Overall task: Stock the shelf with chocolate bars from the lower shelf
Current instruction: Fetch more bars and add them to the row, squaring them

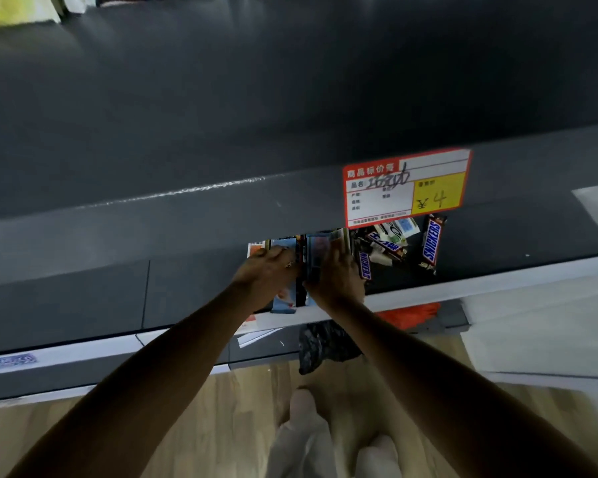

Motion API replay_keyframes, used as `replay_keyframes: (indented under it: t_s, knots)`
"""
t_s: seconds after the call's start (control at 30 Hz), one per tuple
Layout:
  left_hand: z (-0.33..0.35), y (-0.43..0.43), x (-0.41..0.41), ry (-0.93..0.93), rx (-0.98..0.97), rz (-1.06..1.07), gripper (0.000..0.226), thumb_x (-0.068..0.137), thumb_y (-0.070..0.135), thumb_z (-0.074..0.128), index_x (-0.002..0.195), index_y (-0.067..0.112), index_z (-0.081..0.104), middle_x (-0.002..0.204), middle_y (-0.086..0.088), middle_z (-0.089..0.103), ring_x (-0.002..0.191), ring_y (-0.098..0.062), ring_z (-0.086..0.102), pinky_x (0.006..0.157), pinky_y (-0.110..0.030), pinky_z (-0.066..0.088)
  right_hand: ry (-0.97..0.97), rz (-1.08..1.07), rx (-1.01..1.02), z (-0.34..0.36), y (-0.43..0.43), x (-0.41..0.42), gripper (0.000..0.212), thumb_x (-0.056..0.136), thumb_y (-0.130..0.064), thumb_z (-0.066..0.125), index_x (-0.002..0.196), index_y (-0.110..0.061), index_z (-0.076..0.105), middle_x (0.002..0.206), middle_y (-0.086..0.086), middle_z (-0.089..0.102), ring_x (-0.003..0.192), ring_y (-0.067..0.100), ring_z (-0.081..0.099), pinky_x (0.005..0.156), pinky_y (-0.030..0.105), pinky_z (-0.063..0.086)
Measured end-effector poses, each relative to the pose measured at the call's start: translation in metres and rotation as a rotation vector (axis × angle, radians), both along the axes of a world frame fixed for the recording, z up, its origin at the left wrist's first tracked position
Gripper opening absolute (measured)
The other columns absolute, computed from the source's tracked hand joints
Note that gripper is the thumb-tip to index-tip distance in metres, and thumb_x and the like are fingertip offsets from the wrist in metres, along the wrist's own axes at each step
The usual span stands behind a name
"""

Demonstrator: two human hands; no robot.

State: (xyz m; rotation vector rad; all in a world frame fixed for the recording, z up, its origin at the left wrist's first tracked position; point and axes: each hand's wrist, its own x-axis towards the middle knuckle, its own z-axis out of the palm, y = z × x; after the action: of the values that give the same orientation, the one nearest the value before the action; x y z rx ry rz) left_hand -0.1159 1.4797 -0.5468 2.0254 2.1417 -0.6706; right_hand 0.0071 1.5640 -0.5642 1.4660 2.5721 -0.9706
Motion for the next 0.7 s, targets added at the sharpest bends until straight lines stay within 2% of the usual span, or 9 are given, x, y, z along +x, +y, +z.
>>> replay_keyframes:
  t_s: [0.07,0.13,0.2,0.27,0.37,0.43,0.5,0.63,0.7]
  knots:
    - [-0.004,-0.002,-0.004,0.013,0.063,-0.048,0.055,0.066,0.027,0.08,0.118,0.022,0.062,0.122,-0.009,0.059,0.114,-0.028,0.055,0.085,-0.034,0.053,-0.064,-0.048,0.051,0.001,-0.004,-0.003,0.08,0.081,-0.051,0.062,0.137,-0.01,0.022,0.137,0.014,0.039,0.124,0.031,0.04,0.091,0.041,0.044]
    - [-0.011,-0.004,-0.009,0.085,0.103,-0.107,0.052,0.051,0.037,0.084,0.099,0.024,0.071,0.106,-0.004,0.068,0.101,-0.026,0.064,0.075,-0.031,0.056,-0.072,-0.072,0.115,-0.002,-0.007,-0.007,0.076,0.08,-0.054,0.061,0.131,-0.01,0.027,0.13,0.014,0.043,0.12,0.031,0.043,0.087,0.04,0.046]
    - [-0.016,-0.005,-0.012,0.112,0.141,-0.145,0.053,0.052,0.038,0.084,0.101,0.024,0.071,0.109,-0.004,0.068,0.105,-0.027,0.063,0.079,-0.034,0.055,-0.071,-0.079,0.156,-0.007,-0.01,-0.011,0.07,0.084,-0.052,0.058,0.129,-0.009,0.028,0.129,0.015,0.044,0.118,0.031,0.044,0.086,0.04,0.048]
    - [-0.017,-0.004,-0.011,0.121,0.17,-0.138,0.052,0.058,0.024,0.082,0.108,0.024,0.068,0.117,-0.004,0.064,0.11,-0.029,0.06,0.081,-0.037,0.055,-0.071,-0.07,0.148,-0.009,-0.009,-0.011,0.065,0.086,-0.049,0.057,0.128,-0.008,0.028,0.129,0.017,0.043,0.118,0.032,0.044,0.087,0.04,0.047]
    - [-0.015,-0.006,-0.015,0.057,0.202,-0.078,0.052,0.07,0.009,0.074,0.119,0.017,0.06,0.13,-0.009,0.056,0.119,-0.034,0.052,0.084,-0.044,0.053,-0.036,-0.061,0.051,-0.005,-0.004,-0.006,0.078,0.084,-0.046,0.062,0.135,-0.008,0.018,0.134,0.02,0.037,0.122,0.034,0.042,0.093,0.041,0.044]
    - [-0.009,-0.007,-0.016,-0.019,0.256,-0.091,0.049,0.064,0.005,0.075,0.112,0.012,0.064,0.121,-0.01,0.061,0.112,-0.034,0.058,0.08,-0.044,0.054,-0.013,-0.044,-0.01,-0.003,0.0,-0.002,0.09,0.08,-0.049,0.065,0.14,-0.008,0.011,0.137,0.02,0.034,0.123,0.035,0.041,0.096,0.043,0.042]
    - [-0.005,-0.007,-0.014,0.007,0.289,-0.136,0.041,0.062,0.01,0.076,0.102,0.011,0.069,0.107,-0.008,0.068,0.103,-0.03,0.063,0.083,-0.038,0.054,0.048,-0.023,-0.04,0.0,0.003,0.003,0.096,0.078,-0.049,0.066,0.144,-0.012,0.008,0.14,0.018,0.034,0.122,0.034,0.042,0.097,0.044,0.042]
    - [-0.001,-0.011,-0.006,0.006,0.317,-0.13,0.036,0.055,0.024,0.077,0.088,0.01,0.07,0.087,-0.008,0.07,0.084,-0.028,0.065,0.084,-0.036,0.044,0.116,0.037,-0.054,0.015,0.011,0.022,0.078,0.078,-0.026,0.069,0.14,-0.015,0.023,0.134,0.013,0.039,0.119,0.031,0.045,0.092,0.037,0.043]
    - [0.003,-0.014,0.0,-0.026,0.306,-0.087,0.039,0.051,0.029,0.077,0.085,0.011,0.07,0.083,-0.008,0.068,0.079,-0.028,0.064,0.08,-0.033,0.045,0.097,0.056,-0.045,0.022,0.015,0.033,0.069,0.08,-0.024,0.068,0.136,-0.01,0.029,0.132,0.014,0.038,0.118,0.031,0.044,0.091,0.036,0.042]
